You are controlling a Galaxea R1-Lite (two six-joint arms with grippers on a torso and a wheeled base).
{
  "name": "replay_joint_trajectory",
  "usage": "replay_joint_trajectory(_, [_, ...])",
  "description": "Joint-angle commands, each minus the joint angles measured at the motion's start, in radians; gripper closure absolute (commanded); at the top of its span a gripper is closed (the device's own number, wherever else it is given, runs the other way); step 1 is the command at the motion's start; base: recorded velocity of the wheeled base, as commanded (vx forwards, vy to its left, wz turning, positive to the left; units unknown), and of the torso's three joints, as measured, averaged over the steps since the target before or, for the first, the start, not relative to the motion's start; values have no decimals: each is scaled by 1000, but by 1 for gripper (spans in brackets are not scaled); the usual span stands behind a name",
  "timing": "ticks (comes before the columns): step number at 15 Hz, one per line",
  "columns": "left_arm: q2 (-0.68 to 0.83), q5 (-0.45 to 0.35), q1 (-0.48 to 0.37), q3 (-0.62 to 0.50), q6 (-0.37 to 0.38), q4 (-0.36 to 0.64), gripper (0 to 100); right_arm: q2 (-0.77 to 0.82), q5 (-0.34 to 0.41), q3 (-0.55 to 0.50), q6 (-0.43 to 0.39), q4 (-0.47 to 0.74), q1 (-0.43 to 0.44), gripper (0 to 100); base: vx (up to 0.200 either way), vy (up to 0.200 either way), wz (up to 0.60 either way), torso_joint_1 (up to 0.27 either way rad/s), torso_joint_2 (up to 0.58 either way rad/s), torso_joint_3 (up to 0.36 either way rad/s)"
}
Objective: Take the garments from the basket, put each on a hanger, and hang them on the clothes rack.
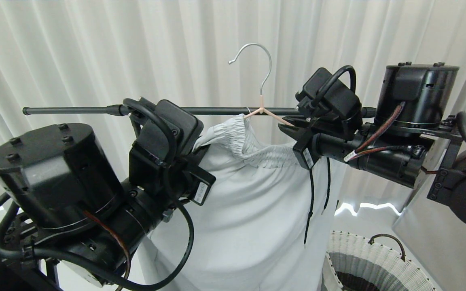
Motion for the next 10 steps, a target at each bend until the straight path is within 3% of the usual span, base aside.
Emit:
replay_joint_trajectory(1, [5, -6, -1, 4, 0, -2, 100, -3, -1, -2, 0, 1, 0, 100, 0, 0, 0, 0, 0, 0])
replay_joint_trajectory(4, [-4, -29, -1, 10, -2, -3, 100, -6, -6, -2, 0, 1, 0, 100, 0, 0, 0, 0, 0, 0])
replay_joint_trajectory(5, [-4, -31, -1, 13, -2, -12, 0, -10, -8, -2, 0, 1, 0, 100, 0, 0, 0, 0, 0, 0])
replay_joint_trajectory(10, [-2, -33, 17, 15, 0, -52, 0, -32, -8, 1, 0, 1, -3, 100, 0, 0, 0, 0, 0, 0])
